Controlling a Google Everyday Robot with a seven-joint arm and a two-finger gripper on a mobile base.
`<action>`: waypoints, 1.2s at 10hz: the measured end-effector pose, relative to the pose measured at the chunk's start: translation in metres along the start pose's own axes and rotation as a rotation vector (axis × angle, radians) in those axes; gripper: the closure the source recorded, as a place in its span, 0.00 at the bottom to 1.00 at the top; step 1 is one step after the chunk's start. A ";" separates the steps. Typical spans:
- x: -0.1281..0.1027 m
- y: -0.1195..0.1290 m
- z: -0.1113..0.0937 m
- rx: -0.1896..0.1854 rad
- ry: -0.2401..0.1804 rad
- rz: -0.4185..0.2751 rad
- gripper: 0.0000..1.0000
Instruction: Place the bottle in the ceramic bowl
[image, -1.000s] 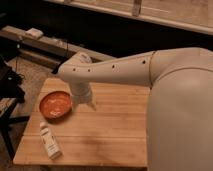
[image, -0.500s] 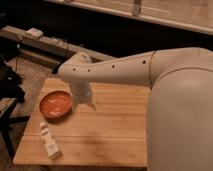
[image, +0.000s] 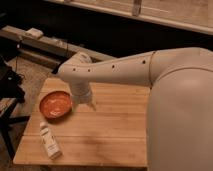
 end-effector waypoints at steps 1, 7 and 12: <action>0.000 0.000 0.000 0.000 0.000 0.000 0.35; 0.003 0.014 0.006 0.020 -0.004 -0.074 0.35; 0.066 0.106 0.028 0.050 -0.003 -0.334 0.35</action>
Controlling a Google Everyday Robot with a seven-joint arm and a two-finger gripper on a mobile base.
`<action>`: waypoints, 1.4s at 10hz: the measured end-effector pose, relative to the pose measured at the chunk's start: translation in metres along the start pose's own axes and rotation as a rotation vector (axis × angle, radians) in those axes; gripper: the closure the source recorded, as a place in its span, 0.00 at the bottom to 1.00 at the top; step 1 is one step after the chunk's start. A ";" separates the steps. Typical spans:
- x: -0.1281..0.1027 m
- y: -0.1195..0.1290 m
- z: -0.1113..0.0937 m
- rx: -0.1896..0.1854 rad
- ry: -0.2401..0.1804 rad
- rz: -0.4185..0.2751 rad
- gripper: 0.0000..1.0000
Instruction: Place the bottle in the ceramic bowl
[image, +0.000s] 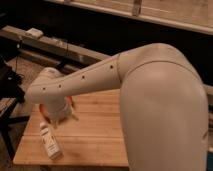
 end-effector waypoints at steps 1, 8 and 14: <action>0.006 0.020 0.004 0.003 0.001 -0.038 0.35; 0.006 0.104 0.091 -0.004 0.036 -0.175 0.35; -0.009 0.101 0.119 -0.005 0.101 -0.166 0.36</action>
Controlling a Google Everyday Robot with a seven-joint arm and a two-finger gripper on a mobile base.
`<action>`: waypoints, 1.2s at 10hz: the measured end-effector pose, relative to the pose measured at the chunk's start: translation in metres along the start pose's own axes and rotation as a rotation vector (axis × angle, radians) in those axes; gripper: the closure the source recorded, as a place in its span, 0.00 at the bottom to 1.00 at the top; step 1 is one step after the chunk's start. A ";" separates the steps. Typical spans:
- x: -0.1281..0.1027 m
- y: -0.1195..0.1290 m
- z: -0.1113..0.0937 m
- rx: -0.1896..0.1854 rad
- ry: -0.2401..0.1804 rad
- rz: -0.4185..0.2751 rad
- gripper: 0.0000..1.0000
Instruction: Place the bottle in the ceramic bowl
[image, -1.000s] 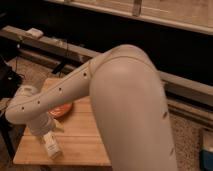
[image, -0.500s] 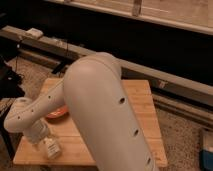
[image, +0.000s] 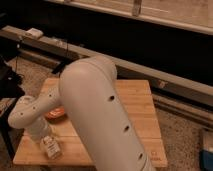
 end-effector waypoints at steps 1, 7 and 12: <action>-0.001 0.001 0.007 0.011 0.024 -0.009 0.43; -0.007 0.003 -0.033 -0.057 0.012 -0.053 0.99; -0.032 0.003 -0.122 -0.195 -0.107 -0.107 1.00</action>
